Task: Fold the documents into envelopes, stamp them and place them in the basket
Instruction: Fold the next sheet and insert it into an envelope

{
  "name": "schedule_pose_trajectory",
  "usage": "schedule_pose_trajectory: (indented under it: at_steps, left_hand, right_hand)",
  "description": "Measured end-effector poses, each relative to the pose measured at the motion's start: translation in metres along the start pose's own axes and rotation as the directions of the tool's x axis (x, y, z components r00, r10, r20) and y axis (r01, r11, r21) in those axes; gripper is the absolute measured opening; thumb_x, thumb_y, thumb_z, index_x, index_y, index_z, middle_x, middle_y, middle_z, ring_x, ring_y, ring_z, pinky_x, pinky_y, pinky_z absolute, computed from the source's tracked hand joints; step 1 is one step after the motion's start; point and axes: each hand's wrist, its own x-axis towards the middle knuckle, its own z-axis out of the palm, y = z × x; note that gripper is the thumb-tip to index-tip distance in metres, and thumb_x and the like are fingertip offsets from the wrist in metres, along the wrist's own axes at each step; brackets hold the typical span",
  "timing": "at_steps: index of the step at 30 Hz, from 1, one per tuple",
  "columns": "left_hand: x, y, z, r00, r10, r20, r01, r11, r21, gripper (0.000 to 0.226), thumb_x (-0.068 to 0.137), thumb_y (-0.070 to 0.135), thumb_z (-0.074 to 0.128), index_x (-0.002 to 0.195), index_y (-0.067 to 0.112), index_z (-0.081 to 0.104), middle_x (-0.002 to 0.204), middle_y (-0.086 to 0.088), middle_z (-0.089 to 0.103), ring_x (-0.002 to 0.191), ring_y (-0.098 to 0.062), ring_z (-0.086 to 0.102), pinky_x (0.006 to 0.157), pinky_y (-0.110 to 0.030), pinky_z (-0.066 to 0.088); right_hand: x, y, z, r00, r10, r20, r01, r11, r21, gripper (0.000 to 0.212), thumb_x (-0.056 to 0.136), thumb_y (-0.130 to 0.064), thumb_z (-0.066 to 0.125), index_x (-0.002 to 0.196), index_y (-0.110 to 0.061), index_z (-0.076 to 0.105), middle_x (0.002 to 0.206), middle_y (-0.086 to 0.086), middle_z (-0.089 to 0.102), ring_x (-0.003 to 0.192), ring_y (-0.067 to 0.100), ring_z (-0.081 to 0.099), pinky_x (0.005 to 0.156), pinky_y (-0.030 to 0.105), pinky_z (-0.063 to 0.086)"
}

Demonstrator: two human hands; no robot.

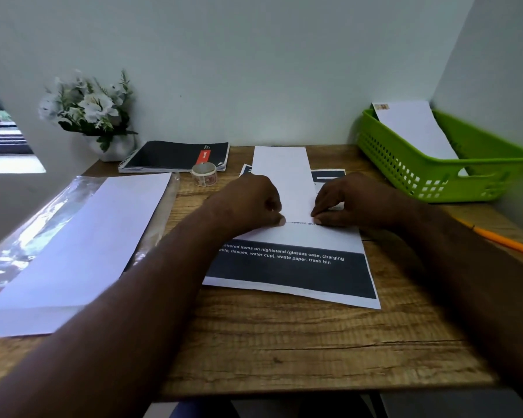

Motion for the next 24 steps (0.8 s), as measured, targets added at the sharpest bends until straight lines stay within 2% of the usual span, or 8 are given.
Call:
schedule_pose_trajectory:
  at_steps: [2, 4, 9, 15, 18, 20, 22, 24]
  left_hand:
    - [-0.001, 0.002, 0.001, 1.000, 0.021, -0.011, -0.021, 1.000, -0.004, 0.030, 0.082, 0.029, 0.073, 0.106, 0.013, 0.073, 0.104, -0.003, 0.070, 0.093, -0.016, 0.063, 0.085, -0.030, 0.050]
    - [0.000, 0.002, 0.002, 0.999, 0.033, -0.010, -0.033, 0.999, 0.003, 0.031, 0.082, 0.031, 0.073, 0.109, 0.014, 0.071, 0.105, -0.003, 0.070, 0.092, -0.015, 0.062, 0.085, -0.030, 0.050]
    - [0.002, 0.004, 0.000, 0.998, 0.061, 0.014, -0.062, 0.997, 0.043, 0.026, 0.085, 0.031, 0.069, 0.103, 0.013, 0.074, 0.101, -0.003, 0.073, 0.089, -0.016, 0.064, 0.084, -0.032, 0.052]
    - [0.000, 0.004, -0.001, 0.992, 0.112, -0.055, -0.108, 0.991, 0.075, 0.027, 0.091, 0.028, 0.059, 0.112, 0.015, 0.071, 0.108, -0.002, 0.072, 0.093, -0.014, 0.064, 0.073, -0.017, 0.037]
    - [0.001, 0.002, 0.003, 0.986, 0.139, -0.096, -0.135, 0.990, 0.044, 0.035, 0.091, 0.032, 0.060, 0.122, 0.020, 0.065, 0.113, 0.000, 0.070, 0.101, -0.014, 0.062, 0.082, -0.018, 0.040]
    - [0.003, 0.004, 0.008, 0.975, 0.174, -0.135, -0.169, 0.984, 0.048, 0.033, 0.090, 0.030, 0.061, 0.121, 0.021, 0.066, 0.116, -0.001, 0.068, 0.106, -0.017, 0.060, 0.088, -0.027, 0.045]
    - [0.005, 0.006, 0.010, 0.946, 0.204, -0.251, -0.201, 0.979, 0.037, 0.023, 0.091, 0.020, 0.059, 0.107, 0.013, 0.072, 0.105, -0.008, 0.070, 0.099, -0.025, 0.062, 0.083, -0.035, 0.047]
    - [0.005, 0.005, 0.006, 0.854, 0.241, -0.460, -0.280, 0.960, -0.018, 0.018, 0.088, 0.013, 0.058, 0.094, 0.006, 0.074, 0.088, -0.011, 0.070, 0.085, -0.023, 0.061, 0.075, -0.034, 0.047]
  right_hand:
    - [0.002, -0.002, -0.001, 0.999, -0.007, 0.032, 0.009, 0.998, -0.057, 0.015, 0.084, -0.025, 0.071, 0.095, -0.018, 0.076, 0.100, -0.003, 0.071, 0.087, 0.009, 0.063, 0.080, 0.027, 0.049]
    - [0.003, -0.004, 0.000, 0.999, -0.015, 0.047, 0.020, 0.995, -0.098, 0.017, 0.085, -0.027, 0.068, 0.098, -0.019, 0.075, 0.101, -0.004, 0.070, 0.089, 0.009, 0.062, 0.080, 0.027, 0.047]
    - [0.003, -0.006, -0.002, 0.999, 0.013, 0.051, -0.007, 0.993, -0.121, 0.023, 0.086, -0.037, 0.066, 0.097, -0.020, 0.075, 0.100, -0.005, 0.069, 0.082, 0.004, 0.057, 0.078, 0.027, 0.047]
    - [0.002, -0.006, 0.002, 1.000, 0.017, 0.017, -0.014, 0.984, -0.175, 0.019, 0.087, -0.037, 0.063, 0.093, -0.023, 0.074, 0.098, -0.006, 0.069, 0.082, 0.008, 0.060, 0.074, 0.032, 0.050]
    - [0.003, -0.012, 0.008, 0.981, -0.089, -0.171, 0.039, 0.961, -0.274, 0.021, 0.089, -0.030, 0.058, 0.081, -0.017, 0.072, 0.085, -0.002, 0.068, 0.073, 0.018, 0.063, 0.061, 0.029, 0.047]
    - [0.005, -0.016, 0.012, 0.912, -0.208, -0.353, 0.092, 0.943, -0.319, 0.025, 0.088, -0.026, 0.055, 0.074, -0.014, 0.071, 0.074, 0.002, 0.065, 0.064, 0.024, 0.062, 0.054, 0.031, 0.046]
    - [0.008, -0.019, 0.012, 0.836, -0.259, -0.483, 0.122, 0.947, -0.297, 0.023, 0.091, -0.024, 0.058, 0.077, -0.010, 0.071, 0.076, 0.006, 0.066, 0.066, 0.025, 0.062, 0.057, 0.035, 0.049]
    - [0.007, -0.021, 0.009, 0.753, -0.195, -0.628, 0.115, 0.979, -0.167, 0.019, 0.090, -0.022, 0.063, 0.089, -0.005, 0.072, 0.087, 0.010, 0.068, 0.080, 0.023, 0.063, 0.072, 0.034, 0.051]
